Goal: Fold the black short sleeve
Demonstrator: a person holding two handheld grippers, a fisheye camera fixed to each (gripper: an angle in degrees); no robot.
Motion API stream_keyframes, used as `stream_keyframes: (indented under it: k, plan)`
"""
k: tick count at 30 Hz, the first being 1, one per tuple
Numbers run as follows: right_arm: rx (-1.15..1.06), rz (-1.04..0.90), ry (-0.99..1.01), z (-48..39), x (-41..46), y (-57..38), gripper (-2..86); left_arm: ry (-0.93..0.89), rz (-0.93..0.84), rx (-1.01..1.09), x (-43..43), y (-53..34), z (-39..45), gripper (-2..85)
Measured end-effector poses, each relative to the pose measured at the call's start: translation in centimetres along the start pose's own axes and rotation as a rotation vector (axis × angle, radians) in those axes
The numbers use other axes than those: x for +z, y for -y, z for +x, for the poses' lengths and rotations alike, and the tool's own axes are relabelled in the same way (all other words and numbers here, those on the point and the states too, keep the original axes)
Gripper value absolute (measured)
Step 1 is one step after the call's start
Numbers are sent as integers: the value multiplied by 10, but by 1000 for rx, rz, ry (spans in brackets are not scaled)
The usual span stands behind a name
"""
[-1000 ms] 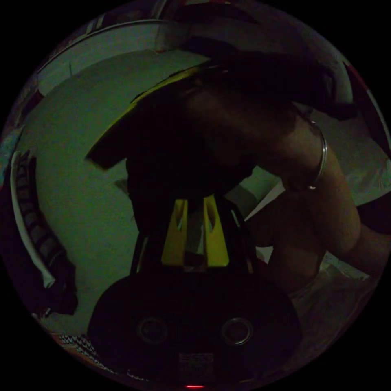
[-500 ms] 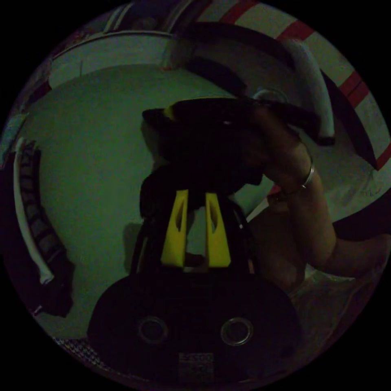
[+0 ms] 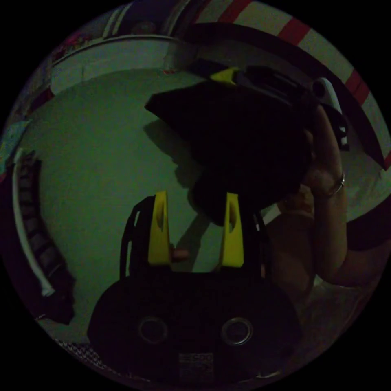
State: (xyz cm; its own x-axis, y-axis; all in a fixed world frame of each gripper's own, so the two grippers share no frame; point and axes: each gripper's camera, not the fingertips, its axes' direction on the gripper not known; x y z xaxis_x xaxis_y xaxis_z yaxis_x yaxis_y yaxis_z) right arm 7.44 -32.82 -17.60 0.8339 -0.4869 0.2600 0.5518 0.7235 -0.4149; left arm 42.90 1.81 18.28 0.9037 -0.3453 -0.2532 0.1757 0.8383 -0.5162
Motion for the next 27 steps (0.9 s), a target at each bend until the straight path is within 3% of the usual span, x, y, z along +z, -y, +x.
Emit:
stream_keyframes:
  k: [4, 8, 12, 14, 17, 21, 27]
  plan:
    - [-22, -87, -311, -10, 11, 3, -12, -148, -28, 40, 3, 0, 9, 120]
    - [-59, -296, -654, -9, 35, 4, -10, -177, 3, 44, -4, -5, 12, 31]
    - [-61, -285, -752, -16, 40, 3, -8, -57, 3, 76, -15, -10, 15, 6]
    - [-192, -164, -862, -38, 36, 1, -6, -28, 11, 75, -19, -12, 15, 10]
    - [-414, -42, -661, -69, 33, -8, 9, -29, 26, 65, -24, -16, 12, 52]
    - [-622, -190, -430, -94, 56, -18, 90, -93, -46, 64, -22, -19, 10, 131]
    - [-697, -550, -701, -96, 122, -32, 144, 15, -116, 82, -22, -29, 12, 155]
